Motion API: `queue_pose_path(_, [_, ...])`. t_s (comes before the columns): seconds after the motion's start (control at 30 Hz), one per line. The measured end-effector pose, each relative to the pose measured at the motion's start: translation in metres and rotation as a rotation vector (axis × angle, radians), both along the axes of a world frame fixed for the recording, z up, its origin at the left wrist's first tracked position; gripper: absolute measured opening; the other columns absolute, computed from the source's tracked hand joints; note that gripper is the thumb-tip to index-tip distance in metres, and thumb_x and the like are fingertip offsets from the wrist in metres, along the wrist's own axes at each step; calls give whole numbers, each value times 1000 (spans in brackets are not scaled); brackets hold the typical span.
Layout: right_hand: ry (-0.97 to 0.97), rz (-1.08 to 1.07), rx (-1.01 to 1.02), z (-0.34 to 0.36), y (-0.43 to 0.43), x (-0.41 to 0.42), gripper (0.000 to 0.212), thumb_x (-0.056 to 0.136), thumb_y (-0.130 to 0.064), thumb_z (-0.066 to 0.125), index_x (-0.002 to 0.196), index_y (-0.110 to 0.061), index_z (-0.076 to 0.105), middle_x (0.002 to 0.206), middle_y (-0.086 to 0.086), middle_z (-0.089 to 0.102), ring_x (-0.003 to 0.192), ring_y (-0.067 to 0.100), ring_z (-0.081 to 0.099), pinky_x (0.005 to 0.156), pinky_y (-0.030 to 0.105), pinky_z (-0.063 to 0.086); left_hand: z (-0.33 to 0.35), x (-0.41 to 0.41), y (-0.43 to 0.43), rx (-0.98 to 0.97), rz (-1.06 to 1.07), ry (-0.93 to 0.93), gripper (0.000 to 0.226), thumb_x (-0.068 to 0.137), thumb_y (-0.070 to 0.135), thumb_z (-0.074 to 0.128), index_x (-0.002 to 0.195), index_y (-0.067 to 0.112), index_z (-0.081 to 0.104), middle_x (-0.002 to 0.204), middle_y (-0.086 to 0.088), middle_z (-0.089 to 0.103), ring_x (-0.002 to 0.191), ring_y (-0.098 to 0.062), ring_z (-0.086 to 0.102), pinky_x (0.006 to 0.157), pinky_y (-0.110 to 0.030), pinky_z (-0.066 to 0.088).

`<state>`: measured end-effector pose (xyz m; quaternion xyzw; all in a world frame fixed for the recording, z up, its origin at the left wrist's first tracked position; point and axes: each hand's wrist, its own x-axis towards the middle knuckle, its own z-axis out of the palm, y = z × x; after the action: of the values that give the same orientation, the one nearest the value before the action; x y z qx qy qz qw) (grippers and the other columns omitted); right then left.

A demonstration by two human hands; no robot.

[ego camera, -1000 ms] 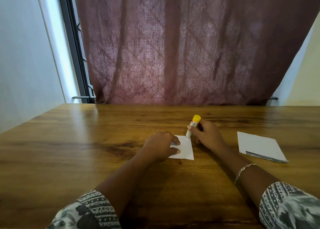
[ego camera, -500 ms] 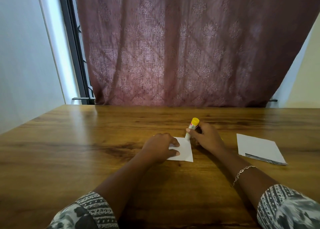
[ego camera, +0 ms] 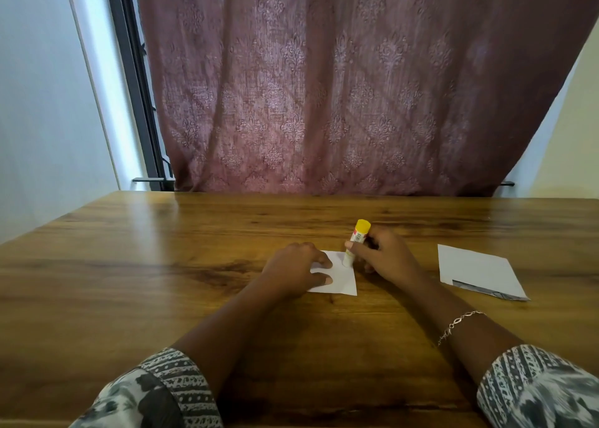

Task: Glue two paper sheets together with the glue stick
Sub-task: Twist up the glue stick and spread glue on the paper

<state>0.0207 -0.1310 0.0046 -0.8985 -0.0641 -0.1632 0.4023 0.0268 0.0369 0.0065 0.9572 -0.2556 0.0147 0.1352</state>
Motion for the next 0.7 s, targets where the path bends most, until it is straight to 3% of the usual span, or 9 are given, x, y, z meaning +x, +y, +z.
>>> queue_pose_path(0.27, [55, 63, 13, 3, 0, -10, 29, 85, -28, 59, 96, -1, 60, 82, 20, 64, 64, 20, 58, 65, 34, 51, 0, -1, 2, -19, -9, -3, 40, 88, 32, 55, 126, 19, 54, 139, -2, 48, 127, -19, 42, 101, -32, 37])
queue_pose_path(0.37, [70, 127, 25, 4, 1, -15, 16, 86, -25, 59, 88, -9, 59, 75, 12, 60, 57, 15, 52, 57, 25, 45, -1, -1, 2, -10, -14, -5, 40, 89, 33, 54, 127, 20, 53, 139, -2, 48, 128, -18, 41, 103, -32, 36])
queue_pose_path(0.57, [83, 200, 33, 6, 1, -19, 7, 84, -22, 60, 79, -17, 59, 69, 4, 56, 58, 13, 49, 57, 26, 41, -3, 1, 3, -25, -3, -5, 39, 88, 33, 56, 125, 22, 55, 138, -2, 49, 127, -18, 41, 104, -35, 37])
queue_pose_path(0.7, [86, 260, 56, 5, -2, -19, 15, 83, -18, 61, 85, -3, 63, 73, 13, 58, 59, 13, 50, 56, 25, 40, -5, 2, 4, -34, -3, -8, 39, 87, 35, 57, 123, 22, 56, 136, -3, 51, 125, -19, 43, 103, -36, 39])
